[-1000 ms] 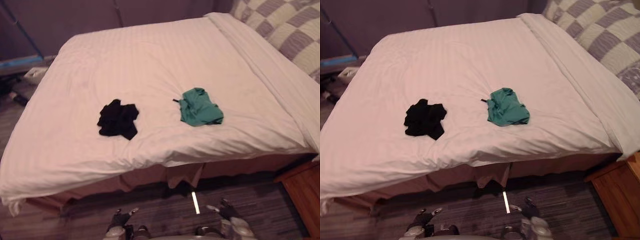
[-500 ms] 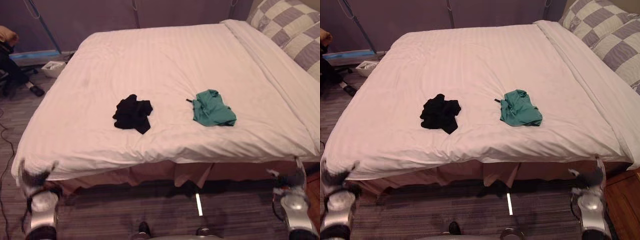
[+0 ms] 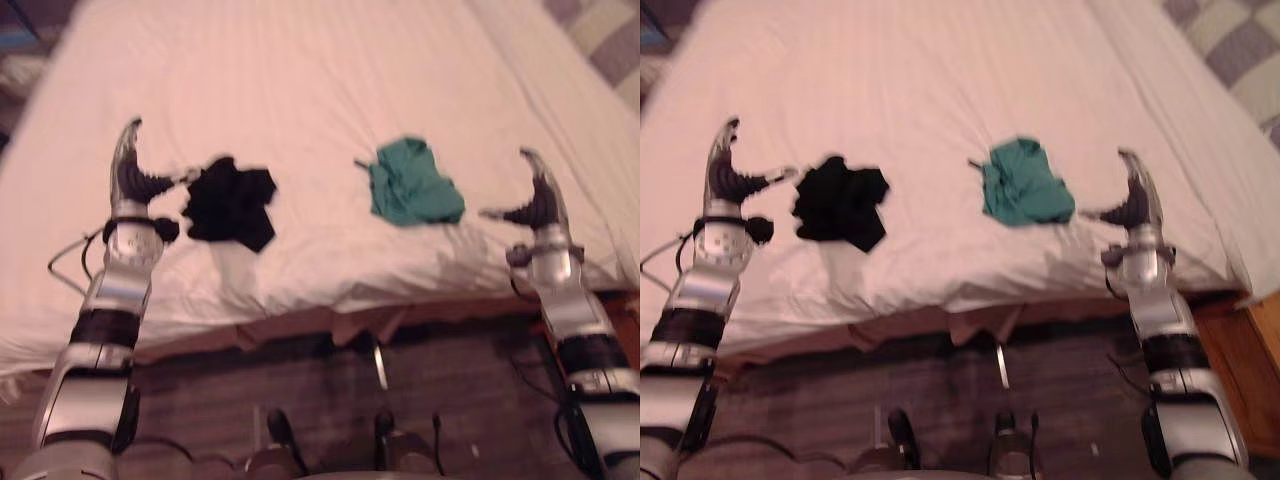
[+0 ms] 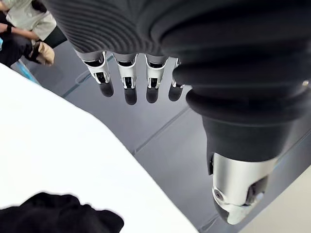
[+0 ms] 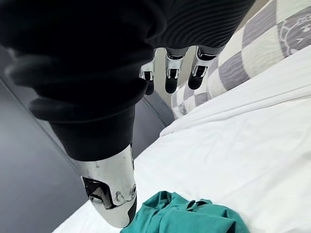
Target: Tidy the bed and pick cloth on bed and put in laundry
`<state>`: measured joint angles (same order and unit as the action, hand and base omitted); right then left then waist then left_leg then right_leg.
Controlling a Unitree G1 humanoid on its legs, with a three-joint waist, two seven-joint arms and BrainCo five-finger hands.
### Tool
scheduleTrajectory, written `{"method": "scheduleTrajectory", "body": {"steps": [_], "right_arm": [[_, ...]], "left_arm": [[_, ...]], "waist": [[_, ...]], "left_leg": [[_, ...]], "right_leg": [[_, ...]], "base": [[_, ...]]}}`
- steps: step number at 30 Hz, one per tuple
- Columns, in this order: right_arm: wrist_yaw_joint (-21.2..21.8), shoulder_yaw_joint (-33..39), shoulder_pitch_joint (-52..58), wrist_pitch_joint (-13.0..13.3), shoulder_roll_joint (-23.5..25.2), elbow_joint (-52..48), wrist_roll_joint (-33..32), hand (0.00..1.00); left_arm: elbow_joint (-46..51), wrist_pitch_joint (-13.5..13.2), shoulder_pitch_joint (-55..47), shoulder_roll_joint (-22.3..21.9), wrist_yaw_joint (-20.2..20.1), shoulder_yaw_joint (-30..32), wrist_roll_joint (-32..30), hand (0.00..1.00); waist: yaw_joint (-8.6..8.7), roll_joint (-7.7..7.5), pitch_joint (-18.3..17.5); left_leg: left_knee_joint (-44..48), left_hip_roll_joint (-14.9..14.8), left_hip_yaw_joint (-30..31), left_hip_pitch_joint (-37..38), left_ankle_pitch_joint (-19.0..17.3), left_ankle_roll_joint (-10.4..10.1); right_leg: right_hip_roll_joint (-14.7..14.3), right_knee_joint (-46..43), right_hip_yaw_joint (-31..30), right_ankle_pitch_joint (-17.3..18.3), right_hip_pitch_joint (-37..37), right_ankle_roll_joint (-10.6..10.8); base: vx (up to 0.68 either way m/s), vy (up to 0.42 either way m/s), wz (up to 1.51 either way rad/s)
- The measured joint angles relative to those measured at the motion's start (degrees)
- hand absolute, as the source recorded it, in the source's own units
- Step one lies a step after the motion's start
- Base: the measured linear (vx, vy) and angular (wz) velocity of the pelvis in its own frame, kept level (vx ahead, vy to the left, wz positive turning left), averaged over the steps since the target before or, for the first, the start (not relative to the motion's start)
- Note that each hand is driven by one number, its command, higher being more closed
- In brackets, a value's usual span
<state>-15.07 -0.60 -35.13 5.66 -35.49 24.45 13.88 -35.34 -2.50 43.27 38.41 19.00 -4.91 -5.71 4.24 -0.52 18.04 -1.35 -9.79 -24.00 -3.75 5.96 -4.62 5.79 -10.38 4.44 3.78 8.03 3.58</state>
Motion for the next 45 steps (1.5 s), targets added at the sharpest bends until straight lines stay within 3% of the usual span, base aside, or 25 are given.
{"method": "scheduleTrajectory", "body": {"steps": [3,11,12,19,24,29,35,36,40,43,44,45], "right_arm": [[-0.1,-0.5,-1.3,-0.7,-0.1,-3.9,-0.4,0.00],[0.3,-2.7,-0.1,-4.2,-1.1,-8.8,-0.6,0.00],[0.3,-2.6,0.4,-4.4,-1.4,-10.0,-1.4,0.00],[3.0,-2.7,0.9,-6.1,-1.8,-16.2,-3.2,0.00],[4.2,-5.6,-3.0,-6.0,-1.8,-22.3,-3.7,0.00],[6.4,-13.4,-12.6,-6.2,-1.4,-23.3,-2.5,0.00],[7.1,-16.1,-22.1,-11.4,-1.1,-13.4,-1.5,0.00],[7.4,-16.0,-23.8,-12.6,-1.3,-10.1,-1.5,0.00],[7.8,-15.7,-26.1,-13.9,-4.8,-0.1,-1.6,0.00],[8.9,-15.3,-27.5,-16.4,-9.7,11.1,0.7,0.00],[8.9,-15.3,-28.2,-16.9,-10.7,14.4,1.8,1.00],[8.7,-15.1,-28.8,-17.0,-11.9,16.3,3.0,1.00]], "left_arm": [[-2.0,3.6,2.0,-1.0,0.7,-0.1,-1.0,0.00],[-5.3,12.7,6.5,-2.5,2.7,-0.1,-2.6,0.00],[-5.8,13.4,7.5,-2.5,2.7,-0.2,-4.1,1.00],[-7.9,20.4,11.8,-1.5,-2.3,-4.4,-23.7,1.00],[-7.9,21.5,12.0,-0.5,-4.0,-4.6,-26.5,1.00],[-7.8,18.2,12.0,-1.1,-3.9,-4.6,-23.6,1.00],[-0.9,4.3,8.1,-3.9,-4.1,-4.1,-8.0,1.00],[2.9,1.3,4.7,-4.6,-5.4,-4.0,-5.4,1.00],[16.0,-4.8,-7.5,-7.3,-11.5,-3.6,5.9,1.00],[25.4,-8.1,-19.0,-10.9,-18.0,-3.6,17.2,1.00],[28.0,-8.0,-22.4,-11.6,-19.6,-3.8,20.1,1.00],[30.0,-7.9,-25.5,-12.0,-21.2,-4.6,22.7,1.00]], "waist": [[1.39,-0.01,4.2],[2.89,0.08,5.6],[2.90,0.08,5.6],[3.86,-0.09,6.3],[4.34,0.02,6.3],[4.11,0.70,6.7],[0.84,1.77,7.1],[-0.31,2.41,7.5],[-3.79,4.91,8.2],[-5.81,8.66,8.3],[-6.29,9.61,8.3],[-6.94,10.47,8.3]], "left_leg": [[0.3,0.5,-1.1,-0.9,0.0,0.0],[2.4,0.2,-2.4,-4.3,-0.1,0.1],[2.4,0.0,-2.5,-5.1,-0.1,0.1],[2.2,-0.1,-2.8,-10.7,-0.1,0.1],[1.8,-0.3,-3.6,-11.8,-0.1,0.1],[1.1,-0.2,-3.3,-12.5,1.0,0.7],[1.1,0.5,0.0,-14.3,3.3,1.0],[1.1,0.6,0.9,-14.5,3.6,1.1],[1.1,1.4,3.8,-14.9,4.2,0.8],[1.2,2.7,7.3,-16.4,5.1,1.6],[1.2,2.9,8.0,-16.8,5.2,1.7],[1.2,3.2,8.7,-17.1,5.2,1.7]], "right_leg": [[0.5,-0.5,-1.6,-0.5,1.9,0.3],[0.5,-0.8,-2.8,-0.5,5.0,0.3],[0.4,-1.4,-2.9,-0.5,6.1,0.3],[0.3,-2.6,-2.9,-0.5,12.3,0.4],[0.5,-2.6,-3.3,-0.8,14.1,0.8],[1.0,-2.6,-2.5,-1.0,14.4,1.1],[2.5,-2.4,3.2,-1.0,12.9,1.1],[2.7,-2.4,4.5,-0.9,12.2,1.1],[3.4,-2.5,7.6,-0.9,10.7,1.1],[4.1,-2.4,10.0,-0.8,9.9,1.1],[4.3,-2.4,10.3,-0.9,9.9,1.1],[4.5,-2.3,10.8,-0.9,9.9,1.1]], "base": [[-0.04,0.017,-0.25],[0.03,-0.008,-0.06],[0.00,0.000,0.00],[0.00,-0.008,0.01],[0.03,-0.014,-0.08],[0.04,-0.016,0.10],[0.06,0.001,0.43],[0.07,-0.002,0.53],[0.08,0.013,0.44],[0.08,0.030,0.58],[0.06,0.048,0.41],[0.05,0.046,0.38]]}}
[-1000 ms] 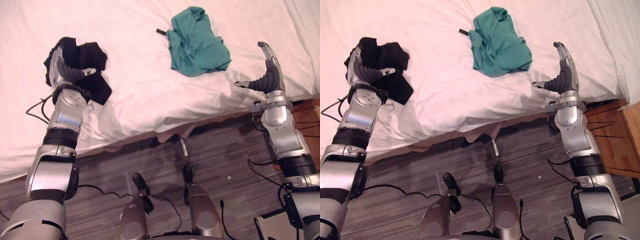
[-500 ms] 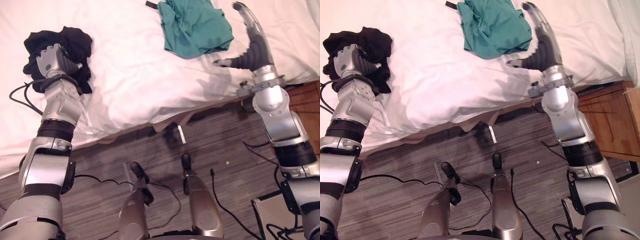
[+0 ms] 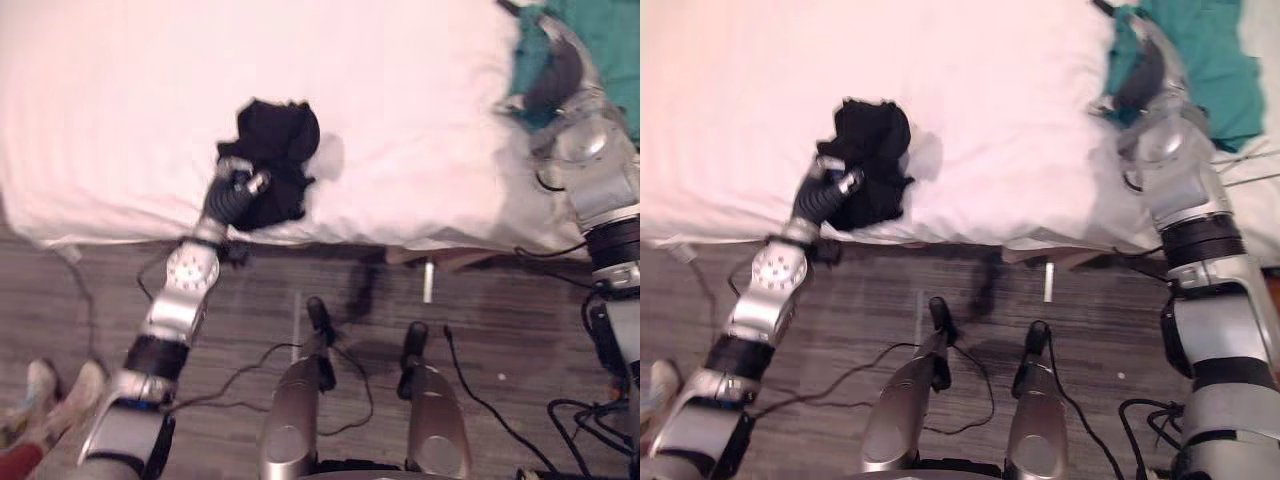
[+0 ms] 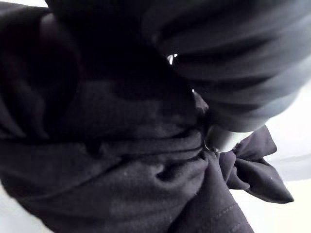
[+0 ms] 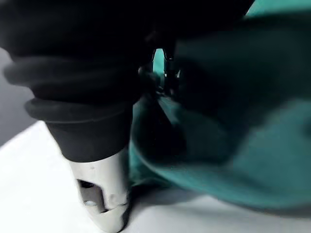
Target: Tidy the bed and pick cloth on bed and put in laundry
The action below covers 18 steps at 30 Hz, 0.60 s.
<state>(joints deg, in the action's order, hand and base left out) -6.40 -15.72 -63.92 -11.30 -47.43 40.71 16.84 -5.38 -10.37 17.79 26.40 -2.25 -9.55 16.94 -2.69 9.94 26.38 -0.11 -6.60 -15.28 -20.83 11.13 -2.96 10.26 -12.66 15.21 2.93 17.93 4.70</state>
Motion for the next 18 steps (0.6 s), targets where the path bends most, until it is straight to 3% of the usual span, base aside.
{"method": "scheduleTrajectory", "body": {"steps": [1,4,8,11,15,17,18], "right_arm": [[-0.3,0.0,-1.7,-0.2,-1.2,2.4,1.9,1.00],[-1.1,0.0,-5.9,-0.7,-3.8,7.6,4.3,1.00],[-0.7,0.7,-9.8,-2.4,-4.9,10.2,4.8,1.00],[0.2,2.8,-10.5,-1.9,-4.9,12.3,4.0,1.00],[-0.1,7.6,-2.4,5.6,-3.7,14.0,-4.2,1.00],[-0.8,12.7,6.7,9.4,-0.3,8.6,-7.1,1.00],[-1.2,14.7,12.7,11.0,2.5,4.7,-8.7,1.00]], "left_arm": [[1.9,0.4,-4.2,-0.4,-2.4,-1.4,3.3,1.00],[5.1,2.8,-9.9,-0.4,-6.7,-5.6,9.7,1.00],[7.4,4.5,-14.1,-0.4,-10.5,-8.7,14.1,1.00],[9.7,4.6,-17.7,-0.4,-13.5,-8.9,15.1,1.00],[12.0,4.1,-23.6,-0.6,-15.3,-8.4,15.1,1.00],[15.0,3.6,-27.6,-1.7,-15.3,-7.1,15.0,1.00],[15.8,3.3,-29.4,-2.9,-15.3,-6.2,14.9,1.00]], "waist": [[-0.13,1.29,-0.1],[-1.68,2.19,0.0],[-2.19,4.29,-0.2],[-2.75,4.61,-0.3],[-2.07,4.23,-0.3],[-0.75,3.47,-0.5],[-0.42,2.38,-1.2]], "left_leg": [[0.0,0.6,1.2,-0.7,0.5,0.6],[0.0,1.6,1.6,-1.7,0.9,1.1],[-1.6,2.1,3.5,-2.4,1.0,1.0],[-3.2,2.4,3.9,-1.2,0.9,1.0],[-5.1,3.3,2.6,4.9,0.9,1.0],[-5.1,3.4,2.3,7.8,0.9,1.0],[-5.2,3.1,1.4,9.3,0.8,1.0]], "right_leg": [[0.4,0.2,0.7,0.0,0.0,0.0],[1.0,2.3,0.7,0.0,-0.1,0.0],[0.8,4.7,0.3,-0.5,0.5,0.9],[0.9,4.6,-1.2,-1.2,1.0,2.0],[1.6,4.4,-2.8,-1.4,-3.2,2.4],[1.6,5.2,-3.4,-1.5,-6.1,2.5],[1.4,5.7,-4.3,-1.7,-7.2,2.7]], "base": [[0.04,0.047,0.33],[-0.01,0.053,0.17],[-0.09,0.069,0.04],[-0.08,0.074,-0.18],[0.00,0.056,-0.19],[0.03,0.008,-0.24],[0.04,-0.040,-0.46]]}}
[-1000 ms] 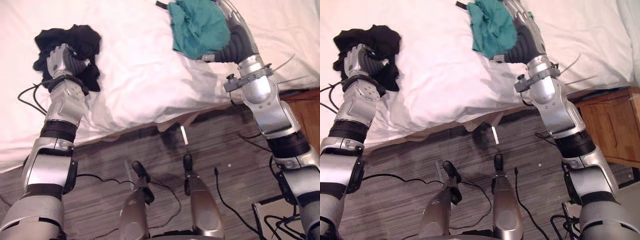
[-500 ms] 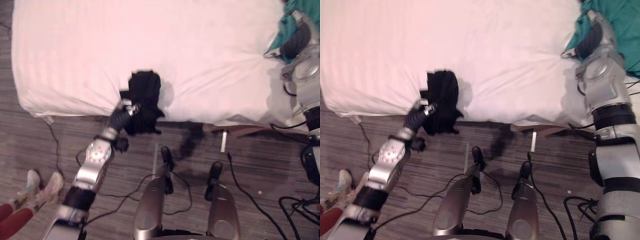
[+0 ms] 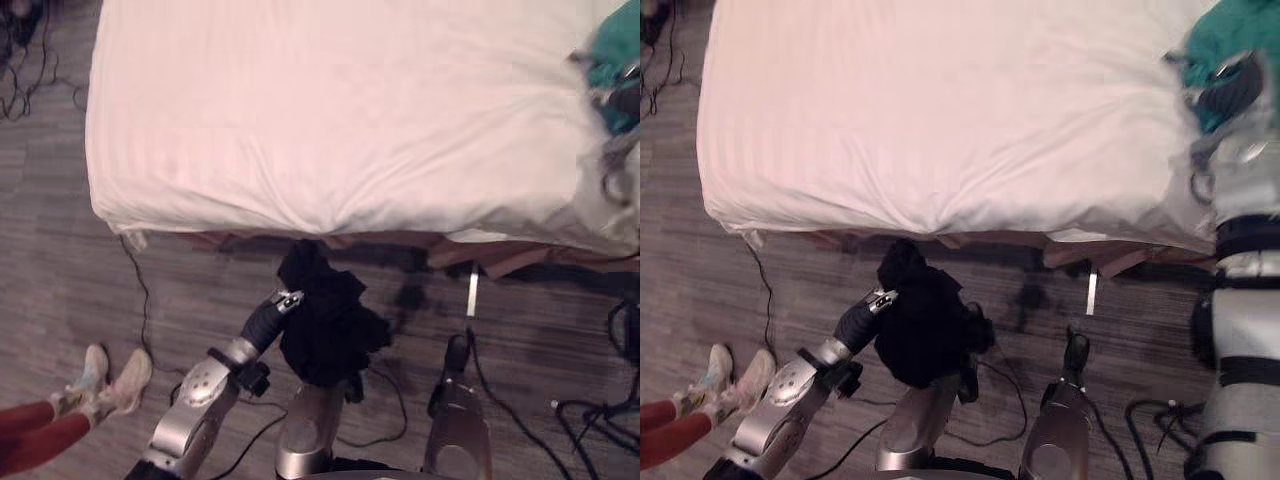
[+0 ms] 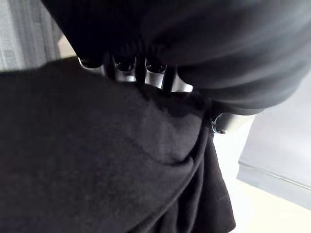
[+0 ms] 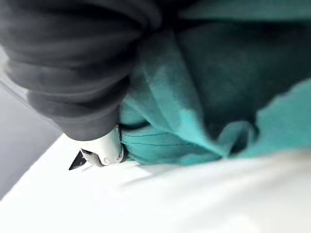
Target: Tidy the bed and pick cloth on bed and put in laundry
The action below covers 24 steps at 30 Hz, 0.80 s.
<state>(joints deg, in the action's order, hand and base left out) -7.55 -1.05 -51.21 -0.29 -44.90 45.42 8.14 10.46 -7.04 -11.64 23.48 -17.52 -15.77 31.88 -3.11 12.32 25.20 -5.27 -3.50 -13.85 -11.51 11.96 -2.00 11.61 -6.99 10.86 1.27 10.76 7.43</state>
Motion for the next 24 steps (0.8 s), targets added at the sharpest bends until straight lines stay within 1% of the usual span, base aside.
{"method": "scheduleTrajectory", "body": {"steps": [1,2,3,4,5,6,7,8,9,11,12,13,15,16,17,19,20,21,22,23,24], "right_arm": [[0.0,2.1,8.7,1.1,5.3,-6.6,-1.7,1.00],[0.0,3.1,13.1,1.5,7.9,-10.1,-2.7,1.00],[0.0,3.8,20.4,1.6,12.4,-16.1,-3.7,1.00],[0.0,3.8,30.1,1.5,18.5,-23.6,-4.3,1.00],[0.0,3.8,34.1,1.6,21.0,-26.2,-4.7,1.00],[0.1,3.2,41.2,1.7,24.8,-30.3,-5.4,1.00],[0.1,2.8,45.5,1.8,26.9,-32.6,-5.3,1.00],[0.3,2.5,51.8,2.2,30.0,-35.2,-5.4,1.00],[0.7,1.7,56.5,2.3,32.0,-36.9,-5.4,1.00],[2.2,0.3,62.6,2.9,33.8,-40.2,-6.7,1.00],[3.3,-0.4,64.7,3.9,34.7,-41.5,-8.3,1.00],[4.1,-1.1,65.8,4.3,35.1,-42.1,-9.6,1.00],[8.3,-3.3,68.7,5.8,35.9,-42.5,-15.3,1.00],[11.7,-5.6,70.8,6.8,36.3,-42.6,-19.0,1.00],[12.9,-6.4,71.3,6.9,36.5,-42.6,-19.9,1.00],[17.3,-9.0,73.5,7.5,36.9,-42.6,-22.6,1.00],[19.7,-10.7,74.5,8.1,36.9,-42.4,-23.3,1.00],[21.8,-12.0,75.7,8.9,36.9,-42.2,-23.3,1.00],[22.8,-12.9,76.0,9.2,36.8,-42.1,-23.3,1.00],[23.8,-13.7,75.9,10.0,36.7,-41.2,-23.2,1.00],[24.7,-14.9,75.0,11.1,36.5,-39.3,-23.1,1.00]], "left_arm": [[0.2,-0.4,-2.3,-1.7,0.1,0.6,-0.5,1.00],[0.2,-0.5,-3.0,-2.3,0.1,0.5,-1.2,1.00],[0.2,-0.5,-3.7,-3.3,0.2,0.5,-2.5,1.00],[0.0,-0.5,-3.9,-4.5,0.4,0.2,-4.2,1.00],[-0.2,-0.6,-4.0,-5.2,0.5,0.2,-5.0,1.00],[-1.3,-1.0,-3.9,-6.6,0.9,0.0,-5.8,1.00],[-2.3,-1.1,-3.8,-7.5,1.4,-0.2,-6.1,1.00],[-4.3,-1.1,-3.0,-8.8,1.9,-0.6,-7.0,1.00],[-5.8,-1.2,-2.6,-9.6,2.9,-0.9,-7.9,1.00],[-8.2,-1.2,-2.0,-10.4,4.1,-2.3,-7.9,1.00],[-9.3,-1.2,-1.9,-10.8,4.8,-2.6,-8.0,1.00],[-9.9,-1.3,-1.9,-11.2,5.5,-2.7,-8.0,1.00],[-11.9,-2.5,-2.6,-12.1,9.0,-2.6,-8.9,1.00],[-12.8,-3.1,-3.8,-12.3,11.6,-2.4,-9.0,1.00],[-13.0,-3.2,-4.3,-12.5,12.7,-2.2,-9.0,1.00],[-13.2,-3.5,-6.3,-13.7,16.3,-0.8,-8.7,1.00],[-13.2,-3.7,-7.8,-14.6,18.1,0.3,-7.6,1.00],[-13.3,-4.7,-9.1,-15.6,20.0,1.6,-6.4,1.00],[-13.3,-5.1,-9.6,-16.0,20.7,2.3,-5.7,1.00],[-13.3,-5.5,-10.2,-16.5,21.8,2.9,-4.8,1.00],[-13.5,-6.0,-10.8,-16.7,23.1,3.0,-4.0,1.00]], "waist": [[0.89,-1.79,-2.7],[1.26,-2.77,-4.1],[1.97,-4.37,-5.2],[3.40,-6.68,-6.7],[3.91,-7.53,-7.7],[4.74,-8.49,-9.5],[5.68,-8.88,-10.4],[6.51,-9.62,-11.8],[7.64,-10.10,-12.8],[8.43,-10.36,-13.9],[8.82,-10.36,-13.9],[8.77,-10.37,-14.1],[8.57,-10.30,-16.3],[8.53,-10.36,-17.7],[8.47,-10.33,-18.2],[8.43,-10.30,-18.8],[8.05,-10.34,-18.8],[7.61,-10.31,-18.9],[7.36,-10.29,-18.8],[6.89,-10.25,-18.8],[6.41,-10.23,-18.8]], "left_leg": [[-0.1,-0.5,-1.0,0.7,-0.6,-0.5],[-0.1,-0.9,-1.5,0.9,-0.8,-0.8],[-0.1,-1.7,-2.5,2.5,-1.1,-1.2],[-0.2,-2.5,-3.8,4.5,-1.3,-1.5],[-0.2,-2.7,-4.1,5.1,-1.5,-1.7],[-0.3,-3.5,-4.6,6.2,-2.4,-2.1],[-0.3,-3.9,-5.1,7.0,-3.2,-2.0],[-0.5,-4.3,-5.8,8.0,-3.7,-2.1],[-0.6,-4.6,-6.5,8.6,-4.0,-2.4],[-0.6,-4.9,-7.2,9.4,-4.3,-2.5],[-0.6,-5.0,-7.4,10.1,-4.5,-2.7],[-0.6,-5.1,-7.6,10.5,-4.7,-2.8],[-0.6,-5.4,-7.6,10.5,-4.8,-2.8],[-0.4,-5.5,-7.4,10.7,-4.7,-2.7],[-0.3,-5.5,-7.3,10.8,-4.6,-2.6],[-0.2,-5.4,-6.7,11.6,-4.6,-2.6],[-0.2,-5.3,-6.3,12.2,-4.7,-2.7],[-0.2,-5.0,-5.0,12.4,-4.7,-2.7],[-0.2,-4.8,-3.9,12.4,-4.8,-2.9],[-0.2,-4.5,-2.5,12.2,-4.9,-3.0],[-0.4,-4.1,-0.7,11.5,-5.1,-2.7]], "right_leg": [[-0.9,0.7,-0.9,0.0,-0.8,0.0],[-1.3,1.0,-1.3,0.0,-0.8,0.0],[-2.1,1.3,-2.0,-0.1,-1.8,-0.1],[-2.9,1.3,-2.7,0.3,-3.4,-0.7],[-3.2,1.3,-3.1,0.6,-3.7,-0.9],[-3.9,1.3,-3.5,0.9,-4.5,-1.2],[-4.3,1.3,-3.8,1.2,-4.9,-1.3],[-4.8,1.3,-4.8,1.3,-5.3,-1.5],[-5.1,1.5,-5.3,1.4,-5.6,-1.6],[-5.4,2.0,-6.5,1.3,-6.0,-1.8],[-5.5,2.5,-6.6,1.1,-6.8,-1.7],[-5.6,2.7,-6.9,1.1,-7.1,-1.7],[-5.9,3.3,-6.9,0.9,-7.4,-1.6],[-6.1,3.3,-6.8,0.5,-7.7,-1.6],[-6.1,3.3,-6.7,0.6,-7.8,-1.6],[-6.0,3.3,-6.2,0.6,-9.0,-1.6],[-5.8,3.3,-5.7,0.9,-9.9,-1.5],[-5.5,3.2,-4.3,1.3,-11.0,-1.5],[-5.3,3.2,-3.2,1.6,-11.6,-1.4],[-5.0,2.9,-1.5,2.0,-12.4,-1.2],[-4.4,2.0,1.6,3.0,-13.7,-1.0]], "base": [[0.05,-0.048,-0.47],[0.08,-0.072,-0.51],[0.09,-0.089,-0.46],[0.08,-0.101,-0.47],[0.06,-0.105,-0.41],[0.05,-0.091,-0.30],[0.06,-0.079,-0.41],[0.04,-0.055,-0.38],[0.01,-0.034,-0.38],[0.01,-0.028,-0.28],[0.01,-0.012,-0.21],[-0.01,-0.007,-0.09],[0.02,-0.017,-0.01],[0.06,-0.025,0.04],[0.08,-0.025,0.07],[0.06,-0.008,0.13],[0.04,0.003,0.33],[0.03,0.006,0.44],[0.02,0.006,0.65],[0.01,0.012,0.95],[-0.03,0.019,1.38]]}}
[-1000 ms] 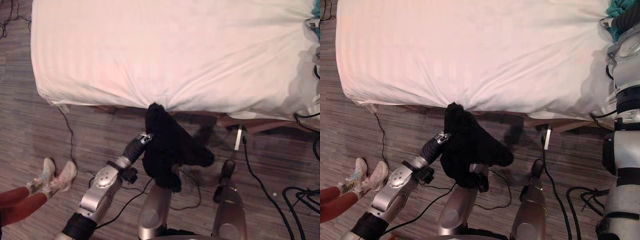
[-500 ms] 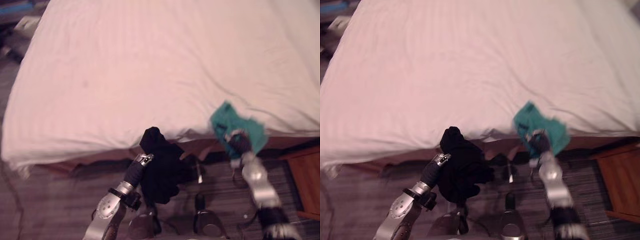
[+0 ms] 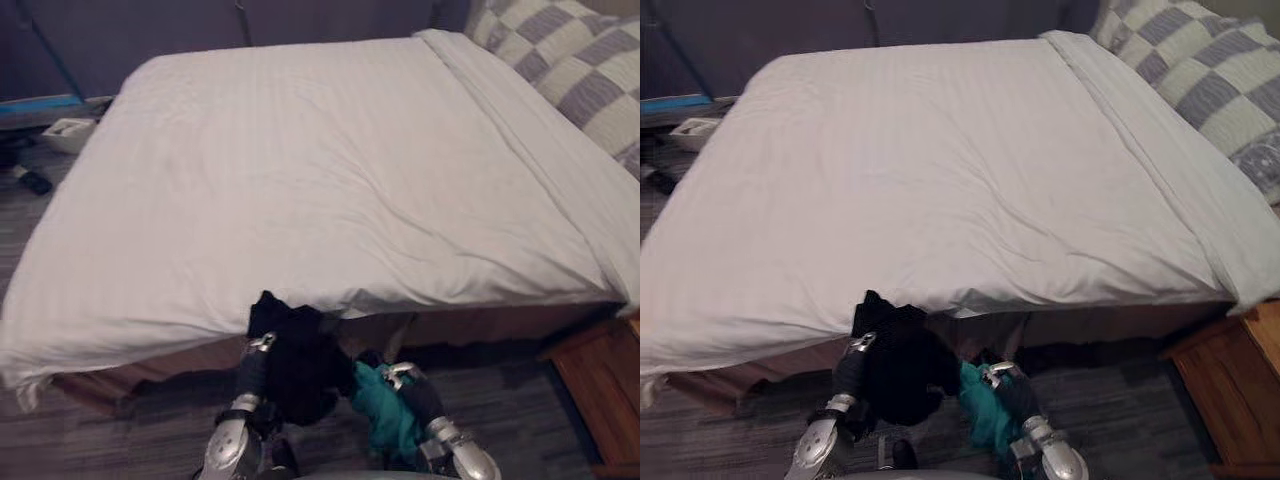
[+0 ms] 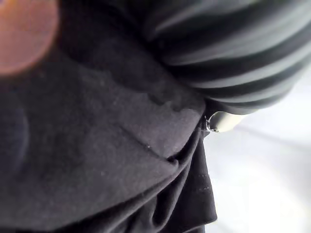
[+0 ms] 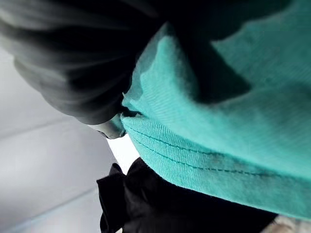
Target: Tidy the bed and pick cloth on bed and put in laundry
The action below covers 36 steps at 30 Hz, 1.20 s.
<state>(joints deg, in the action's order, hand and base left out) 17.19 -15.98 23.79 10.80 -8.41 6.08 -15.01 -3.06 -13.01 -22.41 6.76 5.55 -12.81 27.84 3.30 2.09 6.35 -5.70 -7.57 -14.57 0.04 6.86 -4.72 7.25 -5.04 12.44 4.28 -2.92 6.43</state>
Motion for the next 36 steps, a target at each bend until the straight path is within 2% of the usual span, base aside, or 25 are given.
{"method": "scheduleTrajectory", "body": {"steps": [2,3,4,5,6,8,10,11,12,13,14,15,16,17,18,20,22,23,24,25,26,27,29,30,36], "right_arm": [[-0.7,-0.9,-1.5,0.9,-0.1,3.0,1.2,1.00],[-1.2,-0.9,-1.9,1.3,-0.1,3.7,1.6,1.00],[-3.1,-0.7,-2.8,1.5,0.1,4.6,2.3,1.00],[-4.5,-0.3,-3.9,2.3,0.0,5.5,2.3,1.00],[-6.7,0.1,-5.6,2.4,-0.7,6.1,2.3,1.00],[-10.7,0.2,-6.5,2.4,-2.0,6.6,2.3,1.00],[-13.7,0.2,-7.3,2.4,-2.4,6.6,2.2,1.00],[-15.2,0.2,-8.6,2.4,-2.4,6.9,2.2,1.00],[-16.3,0.1,-9.9,2.4,-2.1,7.5,2.2,1.00],[-17.4,0.1,-11.0,2.4,-1.5,8.5,2.2,1.00],[-18.2,0.2,-11.5,2.4,-0.9,8.9,2.2,1.00],[-20.8,0.6,-12.8,2.4,0.0,8.8,2.2,1.00],[-21.6,0.6,-12.8,2.4,0.6,8.5,2.1,1.00],[-23.6,0.7,-11.4,2.5,1.6,8.0,2.0,1.00],[-24.6,0.6,-9.4,2.7,1.9,7.8,2.0,1.00],[-24.9,0.6,-6.7,2.9,1.9,7.0,2.0,1.00],[-25.3,2.0,-3.0,4.2,2.7,6.1,1.9,1.00],[-25.6,2.3,-2.8,4.3,2.9,6.2,1.6,1.00],[-26.0,3.7,-2.4,4.7,3.6,6.3,0.5,1.00],[-26.1,4.6,-2.4,5.2,4.2,6.7,-0.3,1.00],[-26.2,5.1,-2.5,5.3,4.3,7.2,-0.4,1.00],[-26.0,5.9,-3.9,5.4,4.1,9.0,-1.9,1.00],[-25.9,6.0,-6.4,5.4,4.3,9.9,-4.2,1.00],[-26.0,6.0,-5.1,5.9,6.9,15.5,-4.6,1.00],[-26.0,6.1,-5.1,5.9,6.9,15.6,-4.6,1.00]], "left_arm": [[-1.4,-0.9,-0.9,-0.4,0.8,-0.1,0.8,1.00],[-2.2,-1.1,-0.9,-0.4,0.8,-0.1,0.8,1.00],[-4.1,-1.9,-1.0,-0.2,0.7,0.1,0.7,1.00],[-5.4,-2.5,-0.6,-0.1,0.7,0.3,0.7,1.00],[-6.5,-2.8,-0.8,-0.8,0.6,0.7,0.7,1.00],[-6.8,-3.2,-2.2,-1.6,0.5,1.1,0.8,1.00],[-6.7,-4.1,-2.3,-1.7,0.5,1.3,0.7,1.00],[-6.8,-4.2,-2.0,-1.8,0.8,1.9,0.7,1.00],[-7.0,-4.2,-1.7,-1.7,0.8,2.2,0.8,1.00],[-7.5,-4.2,-1.3,-1.3,1.0,2.9,0.8,1.00],[-8.1,-4.2,-1.0,-1.0,1.0,3.1,0.8,1.00],[-9.8,-4.2,0.2,-0.5,1.0,3.7,0.7,1.00],[-10.8,-4.1,1.0,-0.3,1.0,3.7,0.6,1.00],[-12.6,-3.8,2.1,0.1,0.7,3.4,0.5,1.00],[-13.6,-3.8,2.6,0.2,0.5,2.9,0.3,1.00],[-14.5,-3.8,3.0,0.3,-0.2,2.4,0.1,1.00],[-17.1,-3.8,4.0,0.4,-1.0,1.0,-0.5,1.00],[-17.7,-3.8,4.1,0.3,-1.3,0.9,-0.5,1.00],[-18.9,-3.8,4.3,0.4,-1.8,-0.4,-0.5,1.00],[-19.4,-3.8,4.5,0.9,-2.0,-1.4,-0.5,1.00],[-20.1,-3.8,4.7,1.3,-2.1,-1.8,-0.5,1.00],[-20.4,-3.7,4.7,0.8,-2.1,-2.7,-0.3,1.00],[-20.4,-3.6,5.2,0.4,-2.6,-2.9,0.5,1.00],[-22.2,-3.5,6.1,-1.1,-4.4,-5.6,1.2,1.00],[-22.2,-3.5,6.1,-1.1,-4.4,-5.3,1.2,1.00]], "waist": [[-0.89,0.69,-0.6],[-1.09,-0.37,-1.4],[-1.13,-1.75,-2.3],[-1.21,-2.56,-2.4],[-1.42,-0.65,-2.5],[-1.96,0.18,-2.9],[-3.19,0.67,-3.0],[-4.06,0.57,-2.9],[-4.52,-0.34,-2.4],[-4.45,-0.95,-2.0],[-4.44,-1.49,-1.5],[-4.20,-2.63,0.0],[-4.06,-2.65,0.6],[-3.58,-2.48,1.7],[-2.72,-2.16,2.2],[-1.48,-3.10,2.1],[0.64,-3.56,1.9],[1.11,-3.95,1.7],[1.38,-4.38,1.6],[0.92,-5.48,1.5],[0.92,-5.48,1.6],[-0.23,-5.01,1.3],[-0.60,-3.99,1.1],[0.73,-4.58,-0.5],[0.71,-4.56,-0.5]], "left_leg": [[-0.2,0.7,-0.4,-0.8,-1.9,1.2],[-0.1,1.1,-1.6,-1.2,-3.5,2.3],[0.3,2.5,-7.6,-2.1,-7.2,7.2],[3.1,1.9,-13.3,-3.3,-7.1,8.5],[6.8,-0.2,-20.1,-4.6,-7.1,9.0],[8.9,-0.2,-24.5,-5.4,-5.6,9.7],[8.7,1.3,-24.9,-5.8,-4.6,10.8],[8.3,2.5,-23.0,-6.6,-2.2,12.4],[8.2,4.6,-19.6,-6.6,-2.2,12.9],[8.4,6.2,-16.4,-6.3,-2.6,13.5],[8.5,7.0,-14.2,-6.2,-2.8,13.8],[8.6,8.4,-9.0,-5.9,-3.4,14.2],[8.4,8.7,-7.0,-5.5,-3.4,14.0],[7.5,9.5,-2.0,-3.7,-3.4,14.0],[6.9,10.3,0.9,-2.6,-3.5,14.0],[6.2,12.0,4.2,-1.7,-3.5,14.0],[5.5,13.9,7.4,-1.0,-3.0,13.4],[5.5,14.0,7.4,-0.7,-2.9,13.2],[4.3,15.1,7.4,0.5,-2.0,12.0],[3.5,16.3,7.6,1.7,-1.9,11.8],[3.2,16.6,8.3,2.4,-1.8,11.7],[1.7,16.0,8.5,3.7,-1.1,10.8],[1.4,14.7,7.8,3.0,-1.0,10.6],[0.0,11.6,4.8,3.7,-1.9,9.3],[0.0,11.5,4.8,3.8,-2.1,9.4]], "right_leg": [[1.5,-0.3,7.5,1.0,-3.3,0.5],[2.3,0.4,11.0,1.0,-4.7,0.6],[4.6,2.3,18.8,0.9,-7.6,0.9],[6.5,1.8,23.8,1.6,-8.5,1.8],[6.5,-0.6,29.0,2.9,-10.1,3.1],[8.1,-3.4,36.5,3.7,-13.9,3.9],[10.2,-8.3,40.2,3.7,-15.2,3.9],[12.6,-15.1,41.5,3.7,-15.3,3.9],[15.8,-22.5,41.3,3.0,-15.2,2.9],[18.5,-29.3,40.5,1.0,-14.9,0.2],[19.7,-33.1,39.5,0.3,-14.4,-1.8],[20.4,-43.5,33.3,4.8,-9.9,-7.7],[18.7,-45.5,29.1,6.4,-7.4,-7.1],[13.2,-45.9,19.5,8.9,-2.7,-4.4],[10.0,-44.3,13.8,10.3,0.3,-2.8],[6.6,-41.1,7.1,12.5,4.6,-0.6],[3.0,-30.7,-3.2,13.4,9.6,0.6],[2.5,-28.1,-4.9,13.2,10.1,0.4],[1.9,-21.2,-8.6,9.7,10.4,-0.2],[1.9,-17.3,-10.8,4.0,10.3,-0.9],[2.1,-17.4,-11.0,3.3,9.8,-0.7],[1.5,-15.3,-10.3,3.0,8.8,-1.1],[0.5,-12.0,-10.6,1.4,8.5,-2.1],[-3.0,-2.7,-11.2,-2.8,4.3,-3.1],[-3.3,-2.5,-11.2,-2.8,4.4,-3.1]], "base": [[0.01,0.031,1.77],[0.07,0.073,2.47],[0.07,0.137,2.67],[0.08,0.167,3.10],[0.08,0.135,2.36],[0.13,0.115,2.62],[0.19,0.138,2.37],[0.23,0.122,2.15],[0.29,0.120,2.30],[0.20,0.064,1.64],[0.24,0.029,1.79],[0.16,0.004,1.54],[0.20,0.006,2.01],[0.13,-0.008,1.90],[0.18,-0.034,1.97],[0.18,-0.067,1.82],[0.15,-0.088,1.98],[0.16,-0.125,1.56],[0.15,-0.131,1.18],[0.17,-0.160,1.04],[0.16,-0.127,0.48],[0.15,-0.119,0.13],[0.06,-0.052,-0.17],[0.00,-0.010,-0.08],[0.00,0.000,-0.01]]}}
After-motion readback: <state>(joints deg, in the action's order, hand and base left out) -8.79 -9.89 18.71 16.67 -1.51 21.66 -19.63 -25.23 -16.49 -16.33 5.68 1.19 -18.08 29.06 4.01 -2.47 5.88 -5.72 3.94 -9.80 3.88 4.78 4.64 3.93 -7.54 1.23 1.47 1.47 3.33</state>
